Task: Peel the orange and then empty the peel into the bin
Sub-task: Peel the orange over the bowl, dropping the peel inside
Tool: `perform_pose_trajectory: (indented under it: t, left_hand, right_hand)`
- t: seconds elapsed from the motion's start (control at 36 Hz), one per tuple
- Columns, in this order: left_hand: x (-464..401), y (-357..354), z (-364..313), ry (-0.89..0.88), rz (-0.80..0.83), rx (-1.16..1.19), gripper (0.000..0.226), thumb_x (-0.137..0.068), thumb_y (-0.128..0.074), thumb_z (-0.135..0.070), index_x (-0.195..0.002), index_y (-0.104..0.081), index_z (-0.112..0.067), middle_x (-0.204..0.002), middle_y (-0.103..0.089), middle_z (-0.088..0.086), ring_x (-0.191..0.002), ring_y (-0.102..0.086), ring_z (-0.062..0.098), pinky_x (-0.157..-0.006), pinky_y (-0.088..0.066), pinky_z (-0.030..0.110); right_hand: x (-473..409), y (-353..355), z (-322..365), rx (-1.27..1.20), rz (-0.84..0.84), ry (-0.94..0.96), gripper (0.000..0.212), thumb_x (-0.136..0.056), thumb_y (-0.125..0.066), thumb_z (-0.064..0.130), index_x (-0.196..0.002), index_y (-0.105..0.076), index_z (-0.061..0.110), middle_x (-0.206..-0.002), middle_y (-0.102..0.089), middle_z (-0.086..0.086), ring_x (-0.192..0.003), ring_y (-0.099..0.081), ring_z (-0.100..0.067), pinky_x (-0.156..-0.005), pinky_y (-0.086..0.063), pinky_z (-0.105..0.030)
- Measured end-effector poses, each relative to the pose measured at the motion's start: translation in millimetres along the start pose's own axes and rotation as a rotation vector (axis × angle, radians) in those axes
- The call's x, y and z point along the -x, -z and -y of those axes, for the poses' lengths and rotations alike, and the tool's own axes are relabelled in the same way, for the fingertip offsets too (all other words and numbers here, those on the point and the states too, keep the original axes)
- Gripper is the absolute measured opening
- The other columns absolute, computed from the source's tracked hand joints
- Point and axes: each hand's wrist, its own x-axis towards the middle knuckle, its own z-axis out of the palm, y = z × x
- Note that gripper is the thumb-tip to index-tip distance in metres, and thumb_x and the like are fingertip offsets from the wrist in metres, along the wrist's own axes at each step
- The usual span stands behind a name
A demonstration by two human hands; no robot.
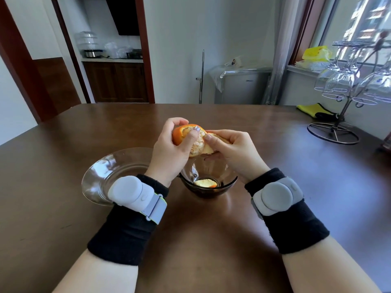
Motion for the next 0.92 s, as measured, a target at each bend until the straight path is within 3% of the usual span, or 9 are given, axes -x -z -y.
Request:
perform_pose_trajectory:
  t: [0.11, 0.19, 0.31, 0.44, 0.58, 0.69, 0.75, 0.83, 0.92]
  left_hand:
    - [1, -2, 1, -0.050, 0.022, -0.045, 0.032, -0.091, -0.060, -0.033, -0.120, -0.053, -0.022, -0.114, -0.055, -0.004, -0.104, -0.058, 0.018, -0.078, -0.058, 0.028]
    - [0, -3, 3, -0.027, 0.034, -0.016, 0.030, -0.091, -0.061, -0.034, -0.118, -0.054, -0.023, -0.113, -0.055, -0.003, -0.105, -0.058, 0.019, -0.078, -0.058, 0.030]
    - [-1, -3, 2, 0.048, 0.024, 0.121, 0.025, -0.089, -0.062, -0.034, -0.110, -0.057, -0.022, -0.111, -0.058, 0.002, -0.107, -0.060, 0.023, -0.078, -0.058, 0.033]
    - [-1, -3, -8, 0.239, 0.018, 0.379, 0.031, -0.077, -0.061, -0.043, -0.103, -0.059, -0.025, -0.117, -0.061, 0.014, -0.110, -0.061, 0.029, -0.091, -0.054, 0.050]
    - [-2, -1, -10, 0.301, 0.032, 0.489, 0.037, -0.092, -0.055, -0.040, -0.120, -0.052, -0.017, -0.123, -0.057, 0.016, -0.113, -0.061, 0.029, -0.090, -0.055, 0.048]
    - [-2, -1, -6, 0.149, 0.025, 0.250, 0.030, -0.092, -0.052, -0.049, -0.113, -0.053, -0.027, -0.115, -0.059, 0.012, -0.083, -0.071, 0.029, -0.057, -0.057, 0.032]
    - [0, -1, -4, 0.054, 0.000, 0.095, 0.027, -0.093, -0.048, -0.050, -0.113, -0.053, -0.032, -0.112, -0.060, 0.006, -0.078, -0.071, 0.027, -0.050, -0.052, 0.025]
    - [0, 0, -6, 0.042, 0.011, 0.033, 0.031, -0.093, -0.048, -0.050, -0.118, -0.055, -0.033, -0.114, -0.060, 0.003, -0.080, -0.070, 0.024, -0.054, -0.056, 0.029]
    - [0, -1, -5, 0.085, 0.059, 0.024, 0.046, -0.083, -0.060, -0.058, -0.119, -0.056, -0.030, -0.114, -0.061, 0.001, -0.094, -0.068, 0.023, -0.066, -0.060, 0.034]
  right_hand:
    - [-1, 2, -1, 0.083, -0.040, 0.018, 0.013, -0.084, -0.069, 0.012, -0.089, -0.071, 0.001, -0.071, -0.069, -0.006, -0.059, -0.067, -0.007, -0.053, -0.054, -0.020]
    - [-2, 3, -1, 0.131, -0.066, 0.023, 0.013, -0.084, -0.069, 0.013, -0.086, -0.070, 0.000, -0.069, -0.067, -0.006, -0.054, -0.064, -0.003, -0.051, -0.051, -0.017]
    - [-3, 3, -3, 0.130, -0.101, -0.007, 0.011, -0.085, -0.068, 0.017, -0.083, -0.070, 0.006, -0.073, -0.070, -0.008, -0.061, -0.066, -0.014, -0.061, -0.058, -0.030]
    - [-2, 3, -1, -0.115, -0.107, -0.065, 0.010, -0.088, -0.064, 0.012, -0.086, -0.069, 0.003, -0.074, -0.068, -0.011, -0.062, -0.064, -0.016, -0.059, -0.056, -0.026]
    - [-1, 2, 3, -0.432, -0.071, -0.170, 0.015, -0.090, -0.059, 0.009, -0.093, -0.065, -0.004, -0.076, -0.067, -0.014, -0.058, -0.066, -0.016, -0.054, -0.057, -0.026]
    - [0, 1, 3, -0.509, -0.095, -0.156, 0.017, -0.090, -0.059, 0.010, -0.093, -0.064, -0.005, -0.077, -0.067, -0.016, -0.057, -0.067, -0.016, -0.051, -0.055, -0.023]
    - [-1, 1, 2, -0.498, -0.133, -0.141, 0.021, -0.090, -0.060, 0.011, -0.098, -0.063, -0.008, -0.080, -0.067, -0.017, -0.060, -0.067, -0.018, -0.053, -0.056, -0.023]
    - [-2, 0, 0, -0.407, -0.204, -0.085, 0.018, -0.089, -0.062, 0.010, -0.097, -0.064, -0.006, -0.080, -0.067, -0.016, -0.066, -0.066, -0.021, -0.058, -0.058, -0.026]
    - [-1, -2, -1, -0.201, -0.265, -0.004, 0.011, -0.088, -0.064, 0.011, -0.091, -0.067, 0.000, -0.078, -0.067, -0.012, -0.070, -0.065, -0.020, -0.063, -0.059, -0.030]
